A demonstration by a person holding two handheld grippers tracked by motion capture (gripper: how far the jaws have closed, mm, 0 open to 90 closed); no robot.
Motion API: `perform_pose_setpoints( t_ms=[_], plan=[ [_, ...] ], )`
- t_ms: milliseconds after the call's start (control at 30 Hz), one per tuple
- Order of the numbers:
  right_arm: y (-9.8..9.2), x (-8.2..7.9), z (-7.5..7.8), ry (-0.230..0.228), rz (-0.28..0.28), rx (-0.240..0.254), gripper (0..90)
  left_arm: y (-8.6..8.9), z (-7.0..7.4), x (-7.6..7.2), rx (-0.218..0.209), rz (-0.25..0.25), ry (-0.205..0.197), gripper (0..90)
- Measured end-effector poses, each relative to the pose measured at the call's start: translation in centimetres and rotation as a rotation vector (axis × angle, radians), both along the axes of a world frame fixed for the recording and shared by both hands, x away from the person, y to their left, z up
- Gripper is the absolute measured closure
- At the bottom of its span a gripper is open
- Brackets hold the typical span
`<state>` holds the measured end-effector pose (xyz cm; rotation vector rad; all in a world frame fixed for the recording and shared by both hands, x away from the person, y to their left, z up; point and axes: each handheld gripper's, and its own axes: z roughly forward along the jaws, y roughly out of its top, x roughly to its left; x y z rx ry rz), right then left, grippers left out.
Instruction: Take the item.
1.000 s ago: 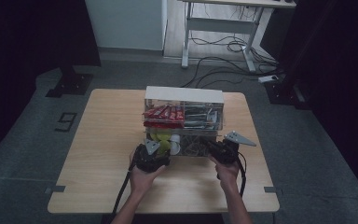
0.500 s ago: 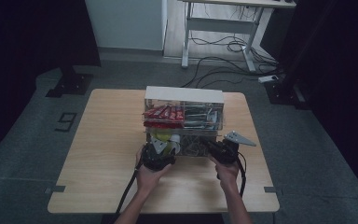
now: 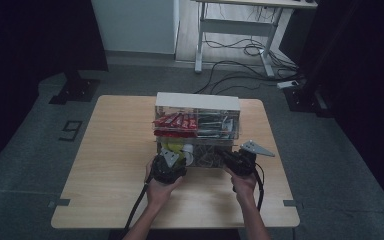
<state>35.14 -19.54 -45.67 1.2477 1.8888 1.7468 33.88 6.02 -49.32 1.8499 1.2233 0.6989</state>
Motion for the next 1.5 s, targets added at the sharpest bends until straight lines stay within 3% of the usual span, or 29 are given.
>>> perform_pose_setpoints(
  t_ms=[700, 1500],
  plan=[
    [-0.1, 0.0, 0.0, 0.0, -0.008, -0.009, 89.4, 2.3, 2.1, -2.2, -0.115, -0.001, -0.052, 38.3],
    [-0.2, -0.1, -0.1, -0.002, -0.018, -0.015, 89.4, 4.9, 2.4, -3.3, -0.12, -0.008, -0.022, 38.3]
  ],
)
